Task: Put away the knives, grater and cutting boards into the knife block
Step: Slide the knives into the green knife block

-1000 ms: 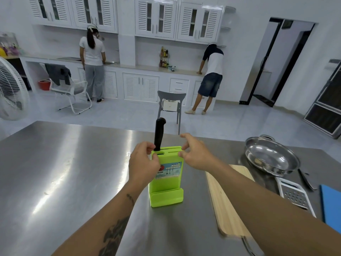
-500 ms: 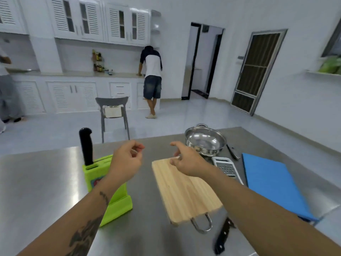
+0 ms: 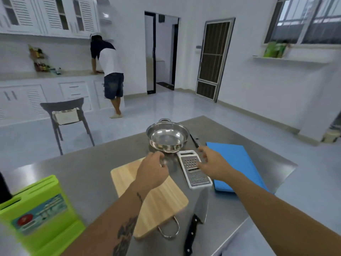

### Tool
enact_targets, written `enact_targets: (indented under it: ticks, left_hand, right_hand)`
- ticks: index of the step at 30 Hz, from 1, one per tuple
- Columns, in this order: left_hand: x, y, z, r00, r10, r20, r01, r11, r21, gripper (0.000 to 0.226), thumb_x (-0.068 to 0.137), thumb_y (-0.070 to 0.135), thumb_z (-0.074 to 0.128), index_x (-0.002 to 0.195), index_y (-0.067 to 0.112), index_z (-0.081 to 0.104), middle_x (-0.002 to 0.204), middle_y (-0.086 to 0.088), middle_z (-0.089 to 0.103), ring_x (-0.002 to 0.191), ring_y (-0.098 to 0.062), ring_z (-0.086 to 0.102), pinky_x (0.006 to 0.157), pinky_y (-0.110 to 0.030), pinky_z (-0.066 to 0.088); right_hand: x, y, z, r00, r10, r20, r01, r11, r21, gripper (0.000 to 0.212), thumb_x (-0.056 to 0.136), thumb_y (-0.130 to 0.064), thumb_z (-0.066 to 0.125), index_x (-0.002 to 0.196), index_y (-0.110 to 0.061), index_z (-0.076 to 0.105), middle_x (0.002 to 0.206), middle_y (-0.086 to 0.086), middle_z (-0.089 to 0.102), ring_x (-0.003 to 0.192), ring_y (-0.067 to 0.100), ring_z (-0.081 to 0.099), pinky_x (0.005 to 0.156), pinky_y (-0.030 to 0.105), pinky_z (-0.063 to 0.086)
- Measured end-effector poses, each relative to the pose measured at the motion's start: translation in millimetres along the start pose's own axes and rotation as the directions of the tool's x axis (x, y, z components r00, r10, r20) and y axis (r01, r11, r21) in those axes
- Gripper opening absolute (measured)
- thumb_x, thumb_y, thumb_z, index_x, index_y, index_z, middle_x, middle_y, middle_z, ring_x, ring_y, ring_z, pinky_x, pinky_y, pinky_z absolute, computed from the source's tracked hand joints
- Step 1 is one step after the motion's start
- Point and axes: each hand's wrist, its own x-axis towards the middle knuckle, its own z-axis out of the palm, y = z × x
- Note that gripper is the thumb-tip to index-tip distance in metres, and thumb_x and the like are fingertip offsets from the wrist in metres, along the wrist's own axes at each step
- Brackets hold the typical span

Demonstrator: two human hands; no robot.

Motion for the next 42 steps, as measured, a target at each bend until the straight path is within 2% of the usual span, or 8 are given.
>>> enact_targets:
  ticks: [4,8,14,19,23,29,36,42]
  left_hand:
    - [24.4,17.4,47.2,0.994,-0.005,0.113,-0.003,0.997,0.075,0.040,0.081,0.028,0.051,0.120,0.019,0.057,0.119,-0.004,0.056,0.110,-0.027,0.056,0.096,-0.041,0.046]
    - [56.8,31.1,96.5,0.982,-0.016,0.189,-0.006,0.993,0.118,0.048,0.077,0.033,0.045,0.122,0.019,0.056,0.120,-0.004,0.054,0.114,-0.026,0.053,0.098,-0.041,0.045]
    - [114.2,40.7,171.0,0.956,-0.054,0.287,-0.027,0.962,0.273,0.047,0.089,0.031,0.048,0.134,0.019,0.043,0.138,-0.002,0.043,0.125,-0.024,0.044,0.104,-0.042,0.040]
    - [153.9,30.9,220.2,0.914,-0.152,0.376,-0.026,0.903,0.428,0.067,0.086,0.046,0.042,0.146,0.023,0.026,0.154,-0.007,0.024,0.141,-0.029,0.024,0.114,-0.053,0.024]
    - [161.6,16.8,246.1,0.917,-0.192,0.349,0.000,0.876,0.482,0.080,0.082,0.055,0.045,0.149,0.023,0.015,0.160,-0.010,0.007,0.147,-0.032,0.007,0.117,-0.057,0.016]
    - [164.8,14.3,252.2,0.929,-0.195,0.314,0.021,0.876,0.481,0.084,0.083,0.054,0.049,0.151,0.024,0.012,0.162,-0.009,0.003,0.150,-0.030,0.000,0.120,-0.050,0.014]
    - [163.4,15.1,252.6,0.909,-0.255,0.331,0.088,0.891,0.445,0.084,0.086,0.055,0.049,0.153,0.029,0.006,0.164,-0.002,-0.009,0.150,-0.024,-0.010,0.120,-0.047,0.011]
    - [162.9,17.2,251.1,0.903,-0.257,0.344,0.095,0.901,0.423,0.083,0.087,0.055,0.046,0.153,0.030,0.003,0.163,0.000,-0.014,0.149,-0.022,-0.017,0.119,-0.044,0.011]
  right_hand:
    - [31.4,48.7,-7.9,0.999,0.051,0.000,-0.051,0.999,-0.012,0.064,0.085,-0.026,0.068,0.143,-0.018,0.043,0.134,0.007,0.051,0.125,0.027,0.051,0.103,0.040,0.043]
    - [75.2,96.6,-10.9,0.996,0.085,0.029,-0.085,0.996,-0.013,0.058,0.087,-0.022,0.064,0.141,-0.020,0.042,0.135,0.011,0.050,0.123,0.028,0.050,0.099,0.039,0.044]
    - [146.8,161.9,-2.1,0.988,0.097,0.122,-0.092,0.995,-0.049,0.059,0.088,-0.024,0.057,0.144,-0.022,0.037,0.134,0.011,0.048,0.128,0.030,0.045,0.101,0.040,0.041]
    - [200.4,192.3,6.1,0.970,0.070,0.232,-0.026,0.982,-0.187,0.061,0.091,-0.025,0.054,0.148,-0.021,0.031,0.140,0.012,0.042,0.129,0.036,0.039,0.103,0.045,0.038]
    - [234.8,202.4,20.2,0.957,0.027,0.290,0.052,0.964,-0.261,0.062,0.087,-0.024,0.055,0.145,-0.019,0.033,0.137,0.013,0.044,0.124,0.038,0.041,0.098,0.046,0.042]
    - [284.0,201.7,44.5,0.953,-0.015,0.303,0.111,0.947,-0.303,0.058,0.089,-0.025,0.051,0.144,-0.017,0.034,0.139,0.017,0.045,0.123,0.042,0.042,0.098,0.050,0.043]
    - [331.2,199.4,70.3,0.968,-0.013,0.252,0.109,0.922,-0.371,0.049,0.092,-0.029,0.051,0.138,-0.016,0.040,0.137,0.020,0.043,0.122,0.043,0.047,0.095,0.052,0.044]
    - [343.4,195.3,81.0,0.970,0.056,0.236,0.035,0.931,-0.363,0.047,0.086,-0.018,0.062,0.128,-0.013,0.042,0.131,0.020,0.039,0.111,0.041,0.052,0.090,0.045,0.047]
